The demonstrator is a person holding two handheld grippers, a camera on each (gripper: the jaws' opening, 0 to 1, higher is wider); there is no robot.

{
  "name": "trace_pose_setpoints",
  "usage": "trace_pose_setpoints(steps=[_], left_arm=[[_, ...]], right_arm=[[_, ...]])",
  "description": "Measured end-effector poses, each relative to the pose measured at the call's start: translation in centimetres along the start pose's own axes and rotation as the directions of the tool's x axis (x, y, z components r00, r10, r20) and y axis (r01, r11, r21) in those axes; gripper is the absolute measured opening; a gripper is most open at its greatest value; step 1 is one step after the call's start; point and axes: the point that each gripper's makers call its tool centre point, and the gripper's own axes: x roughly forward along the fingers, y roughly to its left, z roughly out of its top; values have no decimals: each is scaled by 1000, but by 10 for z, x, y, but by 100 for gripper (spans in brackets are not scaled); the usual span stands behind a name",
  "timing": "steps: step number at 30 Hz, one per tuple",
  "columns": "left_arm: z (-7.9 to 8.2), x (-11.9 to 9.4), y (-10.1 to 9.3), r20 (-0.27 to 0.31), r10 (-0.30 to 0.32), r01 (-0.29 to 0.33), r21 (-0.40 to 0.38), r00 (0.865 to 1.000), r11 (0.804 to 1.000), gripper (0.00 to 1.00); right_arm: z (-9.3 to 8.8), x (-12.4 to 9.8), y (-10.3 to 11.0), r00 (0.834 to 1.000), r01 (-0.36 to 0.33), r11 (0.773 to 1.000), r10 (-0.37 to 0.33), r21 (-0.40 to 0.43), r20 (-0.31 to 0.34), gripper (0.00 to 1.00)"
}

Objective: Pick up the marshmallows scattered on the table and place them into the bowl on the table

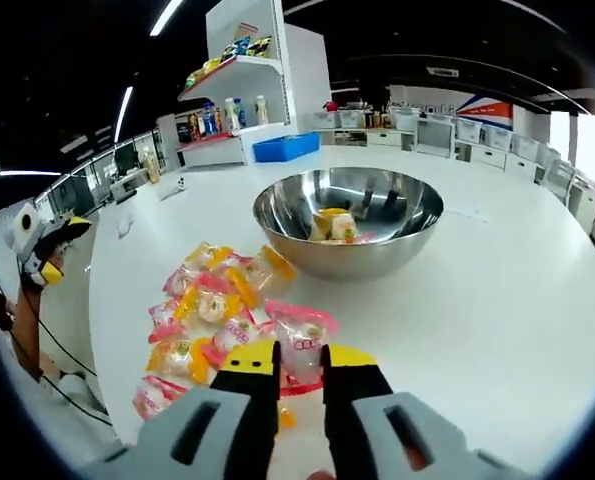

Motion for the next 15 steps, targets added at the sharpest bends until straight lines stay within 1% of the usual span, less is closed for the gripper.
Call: trace_pose_setpoints(steps=[3, 6, 8, 9, 10, 11, 12, 15], left_arm=[[0, 0, 0, -3, -4, 4, -1, 1000, 1000, 57], [-1, 1, -1, -15, -8, 8, 4, 1000, 1000, 57], [-1, 1, -1, -18, -10, 10, 5, 1000, 1000, 57], [-1, 1, 0, -20, -10, 10, 7, 1000, 1000, 57], [-1, 1, 0, -20, -10, 10, 7, 1000, 1000, 57], [-1, 1, 0, -24, -7, 7, 8, 1000, 1000, 57], [-1, 0, 1, -26, -6, 6, 8, 1000, 1000, 57], [-4, -1, 2, -41, -5, 6, 11, 999, 1000, 57]], right_arm=[[6, -9, 1, 1000, -15, 1000, 15, 12, 26, 16], [24, -28, 2, 997, -31, 999, 31, 7, 77, 16], [35, -35, -2, 995, -28, 1000, 28, -2, 100, 16], [46, -41, -5, 992, -19, 1000, 22, -24, 123, 16], [48, -42, -6, 991, -18, 999, 22, -29, 129, 16], [63, -50, -8, 987, -12, 999, 19, -45, 157, 16], [72, -55, -11, 984, -3, 998, 14, -62, 175, 16], [93, -65, -13, 979, 13, 994, 9, -106, 205, 16]])
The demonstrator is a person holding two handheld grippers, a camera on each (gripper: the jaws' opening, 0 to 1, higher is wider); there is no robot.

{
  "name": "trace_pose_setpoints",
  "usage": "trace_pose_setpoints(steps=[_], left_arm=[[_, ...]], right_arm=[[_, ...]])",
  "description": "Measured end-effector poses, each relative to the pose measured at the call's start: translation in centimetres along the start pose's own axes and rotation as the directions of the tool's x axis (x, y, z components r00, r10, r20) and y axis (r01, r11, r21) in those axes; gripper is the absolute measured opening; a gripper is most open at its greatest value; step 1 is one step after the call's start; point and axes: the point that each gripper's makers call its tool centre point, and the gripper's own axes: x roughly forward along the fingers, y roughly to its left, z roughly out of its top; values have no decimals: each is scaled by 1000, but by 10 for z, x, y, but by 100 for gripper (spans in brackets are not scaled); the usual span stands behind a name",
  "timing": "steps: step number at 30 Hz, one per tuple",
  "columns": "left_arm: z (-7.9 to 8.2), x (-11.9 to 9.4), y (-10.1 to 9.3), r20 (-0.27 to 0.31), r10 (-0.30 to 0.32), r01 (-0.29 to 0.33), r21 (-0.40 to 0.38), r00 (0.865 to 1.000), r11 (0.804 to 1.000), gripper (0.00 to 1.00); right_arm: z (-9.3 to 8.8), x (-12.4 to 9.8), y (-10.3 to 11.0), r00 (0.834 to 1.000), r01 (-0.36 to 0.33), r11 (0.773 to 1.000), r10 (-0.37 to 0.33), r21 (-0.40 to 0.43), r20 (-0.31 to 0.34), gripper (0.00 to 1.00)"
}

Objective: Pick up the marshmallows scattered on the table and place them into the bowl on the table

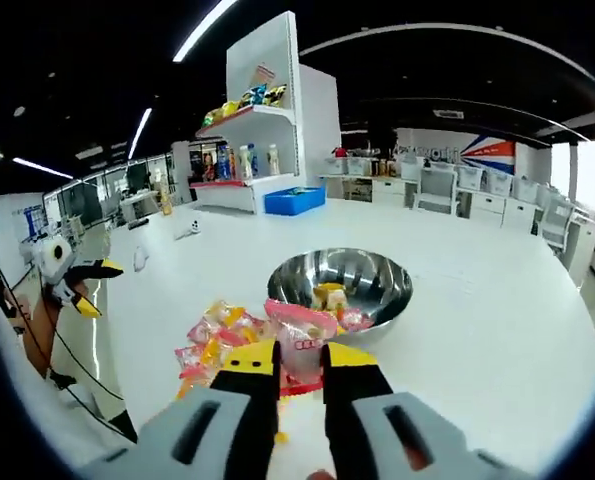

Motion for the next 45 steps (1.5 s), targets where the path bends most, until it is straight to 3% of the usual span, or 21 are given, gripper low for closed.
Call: trace_pose_setpoints(steps=[7, 16, 24, 32, 39, 45], left_arm=[[-2, -4, -1, -16, -1, 1, 5, 1000, 1000, 57], [0, -4, -4, -19, 1, -1, 8, 1000, 1000, 57], [0, -1, -7, -24, -3, 3, 12, 1000, 1000, 57], [-1, 0, -6, -38, 4, -4, 11, 999, 1000, 58], [0, 0, -3, -48, 15, -14, 16, 999, 1000, 58], [2, 1, -2, -43, 17, -17, 19, 999, 1000, 58]], right_arm=[[39, 4, -11, 1000, 8, 996, -5, -90, 27, 16], [60, 36, -25, 1000, 3, 988, -3, -152, -1, 16], [45, 83, -34, 998, -10, 990, 1, -140, -58, 17], [5, 123, -34, 993, -29, 996, 19, -82, -113, 17], [-10, 133, -30, 991, -38, 997, 30, -63, -130, 18], [-1, 131, -26, 994, -47, 995, 38, -83, -106, 27]])
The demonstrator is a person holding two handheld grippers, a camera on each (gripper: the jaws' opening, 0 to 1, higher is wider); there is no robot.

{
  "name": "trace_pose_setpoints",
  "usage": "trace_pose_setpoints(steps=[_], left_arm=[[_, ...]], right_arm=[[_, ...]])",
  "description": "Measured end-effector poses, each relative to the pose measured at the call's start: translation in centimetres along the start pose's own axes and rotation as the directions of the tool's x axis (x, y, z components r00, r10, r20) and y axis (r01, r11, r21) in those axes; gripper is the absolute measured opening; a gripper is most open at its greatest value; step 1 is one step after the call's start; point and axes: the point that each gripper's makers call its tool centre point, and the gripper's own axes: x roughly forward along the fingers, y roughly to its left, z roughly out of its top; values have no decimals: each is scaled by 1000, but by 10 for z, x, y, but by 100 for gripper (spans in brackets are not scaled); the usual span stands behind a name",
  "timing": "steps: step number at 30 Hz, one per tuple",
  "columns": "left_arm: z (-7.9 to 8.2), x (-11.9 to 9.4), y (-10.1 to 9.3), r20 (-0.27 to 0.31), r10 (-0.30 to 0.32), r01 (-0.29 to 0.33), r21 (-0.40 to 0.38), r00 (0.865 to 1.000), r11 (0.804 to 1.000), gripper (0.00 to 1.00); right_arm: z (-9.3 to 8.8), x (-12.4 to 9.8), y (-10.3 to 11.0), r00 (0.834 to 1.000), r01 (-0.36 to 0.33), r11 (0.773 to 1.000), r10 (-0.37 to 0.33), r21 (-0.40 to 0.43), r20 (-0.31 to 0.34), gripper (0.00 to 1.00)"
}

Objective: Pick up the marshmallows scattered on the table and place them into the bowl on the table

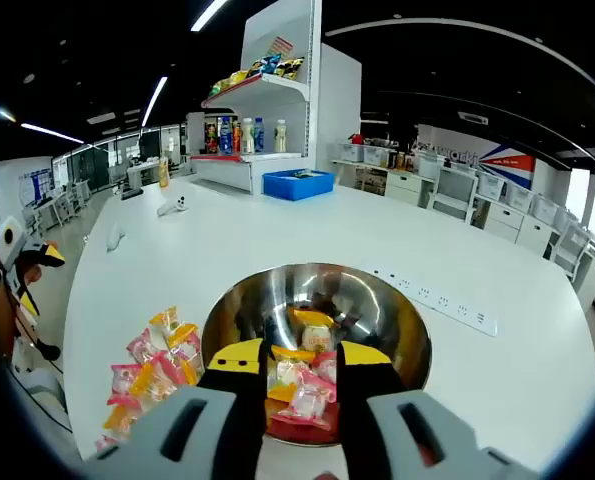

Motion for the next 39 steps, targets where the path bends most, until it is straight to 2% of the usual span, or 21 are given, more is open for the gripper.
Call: trace_pose_setpoints(steps=[7, 16, 22, 34, 39], left_arm=[[-1, -2, 0, 5, 2, -2, -2, 1000, 1000, 58], [0, -2, 0, 16, -8, 8, 0, 1000, 1000, 58], [-1, -4, -1, 18, -10, 10, 2, 1000, 1000, 58], [2, -6, 0, 22, -4, 3, 5, 1000, 1000, 58], [1, -8, 3, 22, 4, -4, 3, 1000, 1000, 58]], right_arm=[[6, -15, 7, 1000, 6, 1000, -5, -23, 20, 31], [19, -45, 19, 998, 21, 998, -17, -63, 68, 29], [28, -64, 18, 994, 40, 997, -32, -71, 101, 29], [28, -89, 13, 989, 64, 996, -55, -68, 137, 29], [25, -99, 12, 986, 67, 997, -60, -43, 157, 29]])
